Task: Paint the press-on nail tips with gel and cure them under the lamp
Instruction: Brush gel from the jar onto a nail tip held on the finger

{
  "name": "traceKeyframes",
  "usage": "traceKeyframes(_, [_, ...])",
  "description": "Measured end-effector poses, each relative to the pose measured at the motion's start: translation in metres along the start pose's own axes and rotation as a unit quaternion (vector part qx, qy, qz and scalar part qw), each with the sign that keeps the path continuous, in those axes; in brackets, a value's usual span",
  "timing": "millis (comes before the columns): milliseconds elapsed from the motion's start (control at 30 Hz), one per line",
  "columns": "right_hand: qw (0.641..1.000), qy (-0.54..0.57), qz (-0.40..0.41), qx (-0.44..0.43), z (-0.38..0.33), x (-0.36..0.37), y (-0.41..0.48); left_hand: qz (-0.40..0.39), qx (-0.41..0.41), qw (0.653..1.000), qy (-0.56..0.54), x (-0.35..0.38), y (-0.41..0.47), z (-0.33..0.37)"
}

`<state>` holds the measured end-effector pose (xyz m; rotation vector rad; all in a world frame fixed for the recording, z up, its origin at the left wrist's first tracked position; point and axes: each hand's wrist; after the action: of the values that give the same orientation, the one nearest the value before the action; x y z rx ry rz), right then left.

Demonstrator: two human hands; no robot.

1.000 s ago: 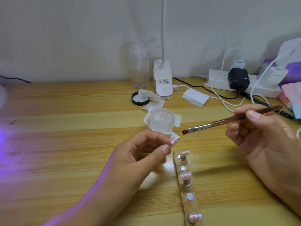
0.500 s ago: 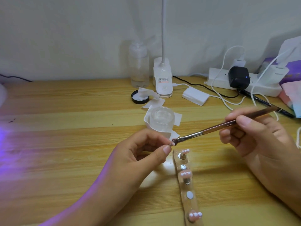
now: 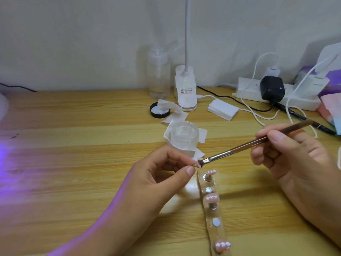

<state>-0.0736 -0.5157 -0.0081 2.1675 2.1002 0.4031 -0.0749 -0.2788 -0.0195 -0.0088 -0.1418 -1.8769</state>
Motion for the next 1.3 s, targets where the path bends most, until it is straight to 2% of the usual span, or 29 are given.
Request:
traceKeyframes(133, [0.999, 0.007, 0.045, 0.009, 0.003, -0.003, 0.002, 0.000, -0.002, 1.000, 0.001, 0.000, -0.001, 0.000])
traceKeyframes(367, [1.000, 0.004, 0.006, 0.018, -0.002, 0.002, 0.001, -0.006, -0.011, 1.000, 0.011, -0.001, -0.002, 0.000])
traceKeyframes(500, [0.999, 0.015, 0.039, 0.014, -0.001, -0.002, 0.002, -0.004, -0.018, 1.000, 0.014, 0.000, -0.002, 0.001])
traceKeyframes(633, [1.000, 0.005, 0.006, 0.001, -0.001, -0.001, 0.001, -0.001, -0.018, 1.000, 0.014, 0.001, -0.001, 0.002])
traceKeyframes(733, [0.999, -0.029, 0.039, -0.016, 0.002, -0.003, 0.002, -0.005, -0.018, 1.000, 0.008, 0.000, -0.001, 0.001])
traceKeyframes(833, [0.997, -0.013, 0.062, -0.038, 0.004, -0.008, 0.006, -0.011, -0.020, 1.000, -0.006, 0.000, 0.000, 0.002])
traceKeyframes(1033, [0.999, 0.034, -0.004, -0.019, 0.000, -0.006, 0.004, 0.005, -0.020, 0.999, -0.030, 0.001, 0.000, 0.001])
traceKeyframes(1300, [0.999, 0.044, -0.011, -0.017, 0.001, -0.006, 0.002, 0.006, -0.022, 1.000, -0.019, 0.002, -0.001, 0.002])
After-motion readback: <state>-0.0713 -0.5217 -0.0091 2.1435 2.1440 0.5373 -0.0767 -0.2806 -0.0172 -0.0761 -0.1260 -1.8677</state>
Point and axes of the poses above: each hand's wrist, its own y-axis towards the middle knuckle, its own x-axis out of the palm, z = x × y, and after that the axes turned 5 degrees about -y, right-handed
